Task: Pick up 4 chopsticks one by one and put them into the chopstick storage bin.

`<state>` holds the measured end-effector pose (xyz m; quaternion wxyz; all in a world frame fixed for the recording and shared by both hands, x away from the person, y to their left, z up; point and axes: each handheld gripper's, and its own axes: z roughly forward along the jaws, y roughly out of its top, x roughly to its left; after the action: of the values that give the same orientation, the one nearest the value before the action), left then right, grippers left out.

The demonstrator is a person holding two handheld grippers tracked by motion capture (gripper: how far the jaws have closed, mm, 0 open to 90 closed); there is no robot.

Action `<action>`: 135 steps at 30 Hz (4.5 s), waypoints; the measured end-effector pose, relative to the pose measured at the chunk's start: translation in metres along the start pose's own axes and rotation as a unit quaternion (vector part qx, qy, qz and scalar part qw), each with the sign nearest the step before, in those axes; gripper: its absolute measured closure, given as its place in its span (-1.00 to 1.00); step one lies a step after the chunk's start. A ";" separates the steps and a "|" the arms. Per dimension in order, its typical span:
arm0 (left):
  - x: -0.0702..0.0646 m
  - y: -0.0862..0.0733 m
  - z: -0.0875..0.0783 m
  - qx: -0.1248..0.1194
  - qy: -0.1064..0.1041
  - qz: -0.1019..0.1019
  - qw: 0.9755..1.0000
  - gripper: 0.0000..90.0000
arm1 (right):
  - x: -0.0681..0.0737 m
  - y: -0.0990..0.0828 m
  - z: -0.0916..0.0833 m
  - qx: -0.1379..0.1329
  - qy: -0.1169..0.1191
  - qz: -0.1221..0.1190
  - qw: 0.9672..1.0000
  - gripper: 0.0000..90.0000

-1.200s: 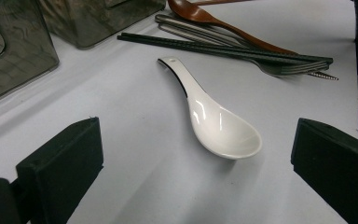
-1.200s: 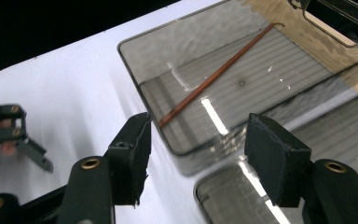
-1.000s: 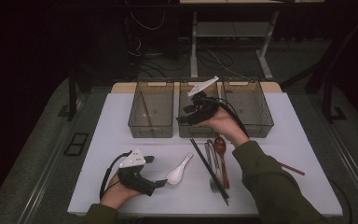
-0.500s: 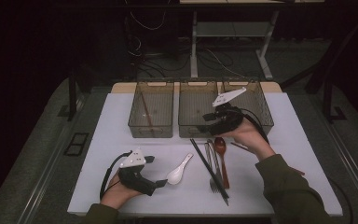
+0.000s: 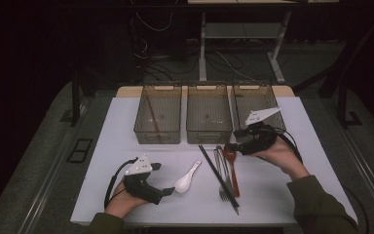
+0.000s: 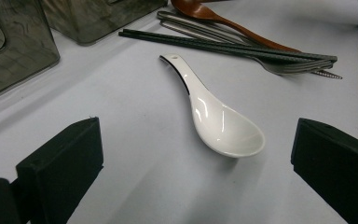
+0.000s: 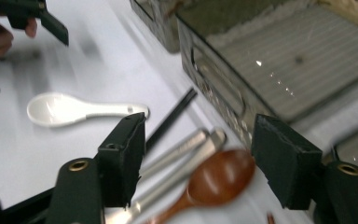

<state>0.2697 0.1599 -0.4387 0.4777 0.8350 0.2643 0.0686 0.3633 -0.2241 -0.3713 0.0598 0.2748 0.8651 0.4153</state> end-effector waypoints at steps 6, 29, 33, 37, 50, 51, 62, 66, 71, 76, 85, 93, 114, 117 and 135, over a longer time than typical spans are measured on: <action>0.000 0.000 0.000 0.000 0.001 -0.002 1.000 -0.97 | -0.007 -0.027 -0.014 0.015 -0.008 0.007 1.000 -0.29; -0.001 0.000 -0.001 0.003 0.004 0.001 1.000 -0.97 | -0.035 -0.101 -0.071 0.055 -0.054 0.036 0.996 -0.09; -0.001 0.000 -0.001 0.004 0.004 0.001 1.000 -0.97 | -0.040 -0.113 -0.078 0.063 -0.059 0.041 0.995 0.02; -0.001 0.000 -0.001 0.003 0.005 0.000 1.000 -0.97 | -0.043 -0.123 -0.080 0.076 -0.069 0.038 0.994 0.14; 0.000 -0.001 0.000 0.005 0.007 0.000 1.000 -0.97 | -0.053 -0.138 -0.080 0.101 -0.059 0.033 0.993 0.49; 0.000 -0.001 0.000 0.006 0.007 0.000 1.000 -0.97 | -0.054 -0.139 -0.080 0.104 -0.058 0.032 0.992 0.51; -0.001 -0.001 0.000 0.005 0.006 0.000 1.000 -0.97 | -0.057 -0.144 -0.075 0.126 -0.056 0.019 0.990 0.70; -0.001 -0.001 0.001 0.006 0.005 0.000 1.000 -0.97 | -0.056 -0.146 -0.075 0.121 -0.059 0.001 0.991 0.76; -0.001 -0.001 0.001 0.006 0.005 0.000 1.000 -0.97 | -0.057 -0.147 -0.075 0.119 -0.053 -0.010 0.991 0.84; 0.000 -0.001 0.000 0.006 0.005 0.001 1.000 -0.97 | -0.056 -0.146 -0.076 0.120 -0.051 -0.014 0.991 0.86; -0.001 -0.001 0.000 0.006 0.005 0.001 1.000 -0.97 | -0.058 -0.143 -0.083 0.098 -0.035 0.003 0.995 0.86; -0.001 -0.001 0.000 0.006 0.006 0.001 1.000 -0.97 | -0.056 -0.139 -0.091 0.077 -0.025 0.002 0.997 0.86; -0.001 -0.001 0.000 0.006 0.005 0.002 1.000 -0.97 | -0.042 -0.119 -0.099 0.014 0.000 -0.005 1.000 0.86; -0.001 -0.001 0.000 0.007 0.005 0.002 1.000 -0.97 | -0.039 -0.114 -0.099 0.003 0.005 -0.008 1.000 0.86; -0.001 -0.001 0.000 0.008 0.005 0.003 1.000 -0.97 | -0.022 -0.082 -0.077 -0.013 0.014 -0.009 1.000 0.86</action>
<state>0.2686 0.1596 -0.4392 0.4697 0.8392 0.2647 0.0716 0.3211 -0.3300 -0.3860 0.0551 0.2608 0.8629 0.4293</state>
